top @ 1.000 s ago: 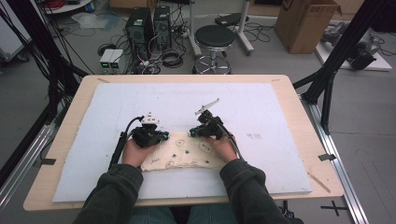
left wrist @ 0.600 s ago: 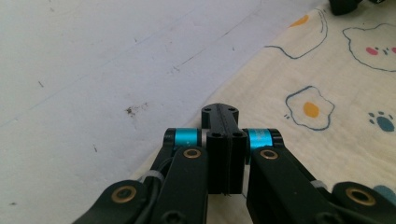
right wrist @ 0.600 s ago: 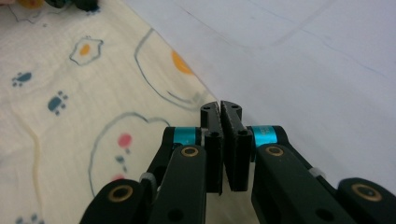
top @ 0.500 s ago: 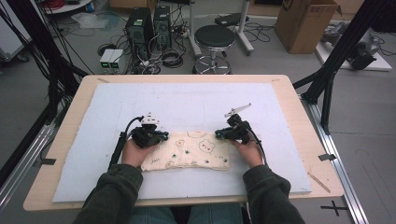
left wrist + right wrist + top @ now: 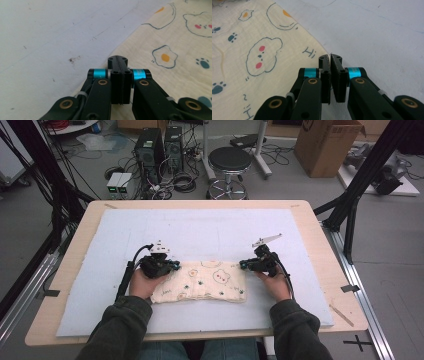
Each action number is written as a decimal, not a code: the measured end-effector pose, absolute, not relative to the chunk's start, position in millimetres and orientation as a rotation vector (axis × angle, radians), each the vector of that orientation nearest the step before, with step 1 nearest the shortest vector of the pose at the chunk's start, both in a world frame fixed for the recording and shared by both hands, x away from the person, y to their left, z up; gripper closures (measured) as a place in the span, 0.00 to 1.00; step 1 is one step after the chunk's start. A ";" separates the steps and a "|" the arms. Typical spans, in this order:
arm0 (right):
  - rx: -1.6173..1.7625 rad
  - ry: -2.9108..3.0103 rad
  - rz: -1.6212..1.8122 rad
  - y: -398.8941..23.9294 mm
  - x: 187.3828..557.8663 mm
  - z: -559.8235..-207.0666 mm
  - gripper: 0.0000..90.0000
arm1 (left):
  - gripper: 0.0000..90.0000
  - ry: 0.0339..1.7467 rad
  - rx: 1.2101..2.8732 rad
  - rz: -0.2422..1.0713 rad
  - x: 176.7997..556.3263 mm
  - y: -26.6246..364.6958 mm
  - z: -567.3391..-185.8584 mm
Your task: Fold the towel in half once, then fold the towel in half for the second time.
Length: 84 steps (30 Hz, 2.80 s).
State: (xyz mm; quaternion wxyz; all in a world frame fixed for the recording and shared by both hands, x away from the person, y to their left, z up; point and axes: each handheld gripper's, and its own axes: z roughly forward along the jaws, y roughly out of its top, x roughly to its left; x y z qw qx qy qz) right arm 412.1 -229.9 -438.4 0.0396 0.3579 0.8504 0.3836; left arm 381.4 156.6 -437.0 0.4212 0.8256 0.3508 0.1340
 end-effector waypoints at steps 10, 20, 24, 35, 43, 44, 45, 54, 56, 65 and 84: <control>1.094 2.607 1.172 -229.3 411.6 -438.3 0.96 | 0.99 0.962 2.080 0.350 380.1 194.5 -436.6; 1.081 2.604 1.182 -226.9 410.0 -436.3 0.90 | 0.95 0.945 2.073 0.365 376.8 194.1 -432.2; 1.042 2.594 1.218 -224.1 405.6 -430.3 0.84 | 0.89 0.933 2.044 0.370 370.4 199.1 -423.0; 1.010 2.590 1.376 -228.4 391.2 -412.4 0.51 | 0.73 0.904 1.983 0.351 351.6 216.6 -405.2; 1.021 2.566 1.399 -228.9 386.2 -403.0 0.29 | 0.55 0.868 1.960 0.314 344.2 223.0 -397.4; 1.021 2.560 1.397 -229.1 386.3 -402.6 0.27 | 0.51 0.873 1.954 0.314 343.7 223.4 -396.6; 1.035 2.559 1.387 -229.4 385.8 -401.8 0.24 | 0.49 0.876 1.952 0.315 343.6 224.1 -395.8; 1.045 2.559 1.338 -227.8 388.9 -397.8 0.14 | 0.33 0.880 1.932 0.270 346.8 230.3 -392.9; 1.024 2.564 1.329 -225.8 388.7 -397.0 0.14 | 0.32 0.880 1.932 0.261 347.1 230.2 -393.1; 1.013 2.585 1.291 -222.6 397.2 -392.6 0.14 | 0.33 0.906 1.937 0.247 354.7 229.6 -392.4; 1.112 2.605 1.212 -223.1 435.7 -414.2 0.34 | 0.50 0.996 1.941 0.266 388.7 226.5 -416.2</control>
